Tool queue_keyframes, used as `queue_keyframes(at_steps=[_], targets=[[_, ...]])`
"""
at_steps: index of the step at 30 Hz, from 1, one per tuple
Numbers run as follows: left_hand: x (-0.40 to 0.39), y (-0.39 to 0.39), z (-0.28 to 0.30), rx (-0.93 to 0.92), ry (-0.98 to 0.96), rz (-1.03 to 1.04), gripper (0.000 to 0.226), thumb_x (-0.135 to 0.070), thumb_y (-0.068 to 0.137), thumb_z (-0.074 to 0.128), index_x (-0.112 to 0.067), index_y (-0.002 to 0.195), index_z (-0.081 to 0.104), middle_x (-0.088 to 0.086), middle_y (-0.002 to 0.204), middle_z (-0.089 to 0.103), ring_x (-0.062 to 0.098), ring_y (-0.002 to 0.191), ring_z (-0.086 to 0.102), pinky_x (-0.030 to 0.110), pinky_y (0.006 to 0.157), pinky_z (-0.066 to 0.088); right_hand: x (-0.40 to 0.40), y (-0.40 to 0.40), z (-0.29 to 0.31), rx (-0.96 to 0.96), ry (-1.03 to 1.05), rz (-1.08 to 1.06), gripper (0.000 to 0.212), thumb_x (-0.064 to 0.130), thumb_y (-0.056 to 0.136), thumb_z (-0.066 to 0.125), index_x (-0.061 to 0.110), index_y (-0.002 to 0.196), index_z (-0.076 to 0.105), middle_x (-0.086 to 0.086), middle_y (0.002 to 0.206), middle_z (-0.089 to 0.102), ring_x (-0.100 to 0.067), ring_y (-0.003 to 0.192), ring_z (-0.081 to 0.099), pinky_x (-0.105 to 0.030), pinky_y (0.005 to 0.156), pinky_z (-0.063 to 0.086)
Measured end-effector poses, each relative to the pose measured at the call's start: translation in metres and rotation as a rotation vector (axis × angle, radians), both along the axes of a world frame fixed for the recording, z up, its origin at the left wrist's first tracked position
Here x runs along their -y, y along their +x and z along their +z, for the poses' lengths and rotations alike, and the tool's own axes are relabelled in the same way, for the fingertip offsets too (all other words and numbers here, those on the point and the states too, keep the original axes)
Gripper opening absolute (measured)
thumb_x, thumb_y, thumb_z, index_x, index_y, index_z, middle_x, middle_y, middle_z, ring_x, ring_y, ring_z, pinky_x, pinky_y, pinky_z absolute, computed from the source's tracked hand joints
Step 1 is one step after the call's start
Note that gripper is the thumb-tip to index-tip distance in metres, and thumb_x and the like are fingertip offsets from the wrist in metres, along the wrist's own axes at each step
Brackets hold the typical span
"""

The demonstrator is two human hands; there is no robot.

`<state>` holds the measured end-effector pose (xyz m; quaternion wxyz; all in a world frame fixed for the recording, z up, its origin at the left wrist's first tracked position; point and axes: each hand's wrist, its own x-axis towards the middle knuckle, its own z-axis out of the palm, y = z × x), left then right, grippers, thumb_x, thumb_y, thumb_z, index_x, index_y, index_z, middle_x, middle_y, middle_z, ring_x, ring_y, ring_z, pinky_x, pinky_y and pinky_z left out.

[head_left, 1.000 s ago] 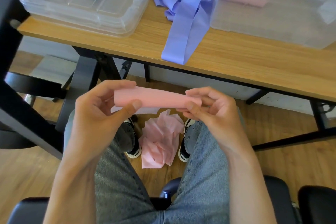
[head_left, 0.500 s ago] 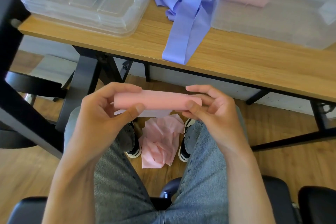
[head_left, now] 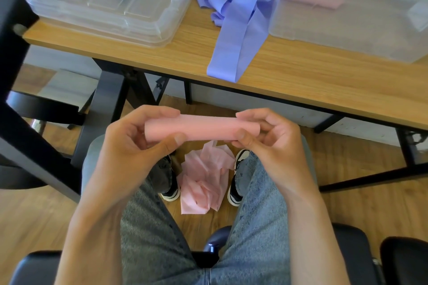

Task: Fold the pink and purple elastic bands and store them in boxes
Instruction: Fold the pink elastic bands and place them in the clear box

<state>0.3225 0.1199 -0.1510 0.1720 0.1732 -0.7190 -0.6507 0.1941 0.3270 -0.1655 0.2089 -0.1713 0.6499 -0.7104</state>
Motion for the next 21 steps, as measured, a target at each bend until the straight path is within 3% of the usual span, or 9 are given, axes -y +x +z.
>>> queue_keyframes(at_steps=[5,9,12,15,21], targets=[[-0.0023,-0.0015,-0.0026,0.023,0.072,0.001,0.028,-0.013,0.081,0.075,-0.013,0.109,0.074,0.005,0.107,0.076,0.025,0.098,0.075,0.038,0.078,0.065,-0.002,-0.0007,0.0005,-0.016,-0.007,-0.005,0.032,0.012,0.079,0.081,0.013,0.11,0.073,-0.007,0.105,0.078,-0.024,0.099,0.076,-0.041,0.086,0.063],[-0.0003,-0.0007,-0.002,0.011,-0.02,0.002,0.032,-0.008,0.079,0.079,-0.018,0.11,0.074,0.002,0.108,0.075,0.021,0.098,0.073,0.026,0.077,0.062,-0.0027,-0.0005,0.002,0.021,-0.016,0.027,0.032,0.011,0.086,0.076,0.006,0.117,0.069,-0.012,0.104,0.079,-0.032,0.087,0.079,-0.035,0.077,0.064],[-0.0015,-0.0008,-0.0029,0.062,0.016,-0.039,0.036,-0.009,0.081,0.076,-0.017,0.115,0.072,-0.001,0.11,0.075,0.019,0.098,0.073,0.022,0.076,0.06,-0.0012,-0.0002,0.0013,-0.002,-0.019,-0.016,0.032,0.012,0.081,0.079,0.009,0.111,0.071,-0.008,0.102,0.079,-0.027,0.088,0.079,-0.03,0.075,0.063],[-0.0049,-0.0017,-0.0027,0.092,0.131,-0.032,0.03,-0.013,0.081,0.073,-0.012,0.111,0.074,0.0,0.106,0.077,0.021,0.094,0.077,0.024,0.072,0.063,-0.002,-0.0005,0.0004,-0.028,-0.019,-0.021,0.035,0.014,0.077,0.082,0.013,0.111,0.072,-0.005,0.104,0.078,-0.022,0.097,0.076,-0.033,0.08,0.062],[-0.0034,0.0001,0.0009,0.06,-0.032,-0.043,0.033,-0.008,0.078,0.079,-0.014,0.111,0.075,-0.003,0.106,0.078,0.016,0.095,0.074,0.02,0.073,0.06,-0.0031,0.0001,0.0013,0.018,0.004,0.046,0.041,0.017,0.086,0.075,0.015,0.126,0.065,-0.012,0.103,0.078,-0.031,0.086,0.079,-0.037,0.074,0.065]])
